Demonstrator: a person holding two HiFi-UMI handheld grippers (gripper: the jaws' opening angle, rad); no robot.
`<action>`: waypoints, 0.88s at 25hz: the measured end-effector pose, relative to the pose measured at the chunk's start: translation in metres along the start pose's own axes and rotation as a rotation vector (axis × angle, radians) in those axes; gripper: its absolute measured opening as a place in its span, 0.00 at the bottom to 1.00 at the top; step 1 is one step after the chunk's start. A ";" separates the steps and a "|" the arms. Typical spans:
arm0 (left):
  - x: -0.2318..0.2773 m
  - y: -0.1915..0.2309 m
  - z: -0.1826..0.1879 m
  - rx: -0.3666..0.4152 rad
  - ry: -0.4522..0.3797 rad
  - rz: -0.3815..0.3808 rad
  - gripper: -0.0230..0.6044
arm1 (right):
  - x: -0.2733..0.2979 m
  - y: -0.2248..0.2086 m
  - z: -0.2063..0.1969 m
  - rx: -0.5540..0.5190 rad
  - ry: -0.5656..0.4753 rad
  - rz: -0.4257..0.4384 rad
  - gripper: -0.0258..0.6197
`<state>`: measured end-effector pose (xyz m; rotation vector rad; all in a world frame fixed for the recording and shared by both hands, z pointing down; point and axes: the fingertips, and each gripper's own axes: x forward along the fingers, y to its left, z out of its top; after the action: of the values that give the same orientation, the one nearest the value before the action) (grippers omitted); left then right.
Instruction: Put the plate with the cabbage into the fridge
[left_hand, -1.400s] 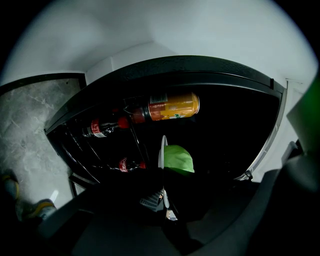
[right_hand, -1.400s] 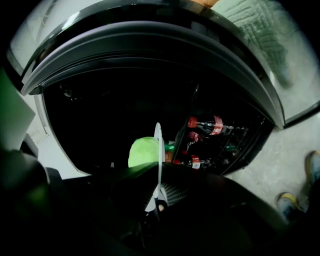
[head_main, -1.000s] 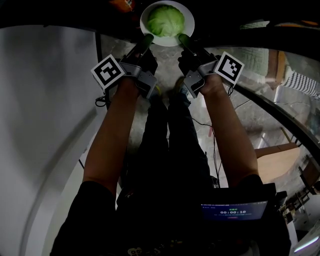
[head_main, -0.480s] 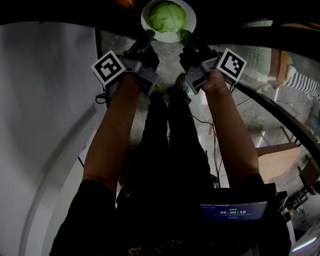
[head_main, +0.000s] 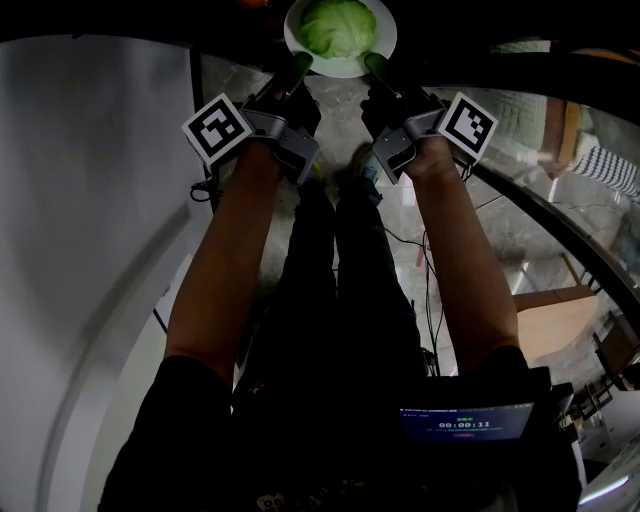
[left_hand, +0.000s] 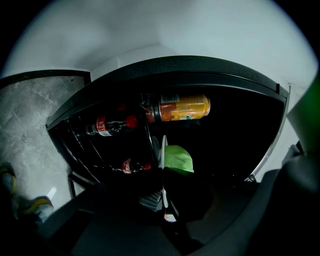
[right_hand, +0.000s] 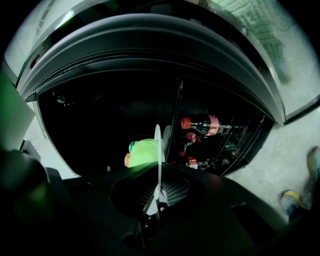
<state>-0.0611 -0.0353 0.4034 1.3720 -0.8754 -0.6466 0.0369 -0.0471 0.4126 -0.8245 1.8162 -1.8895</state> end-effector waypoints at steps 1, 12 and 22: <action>0.000 0.000 0.000 0.001 0.001 0.001 0.05 | 0.000 0.000 0.000 0.002 -0.002 0.001 0.07; -0.003 -0.002 0.002 0.073 -0.058 -0.019 0.05 | -0.001 -0.004 0.000 0.020 -0.015 0.008 0.07; -0.040 0.000 0.005 0.554 -0.079 0.168 0.05 | 0.000 -0.004 0.002 0.015 -0.032 0.021 0.07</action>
<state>-0.0872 -0.0046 0.3974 1.7452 -1.2808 -0.3374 0.0388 -0.0479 0.4164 -0.8227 1.7829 -1.8637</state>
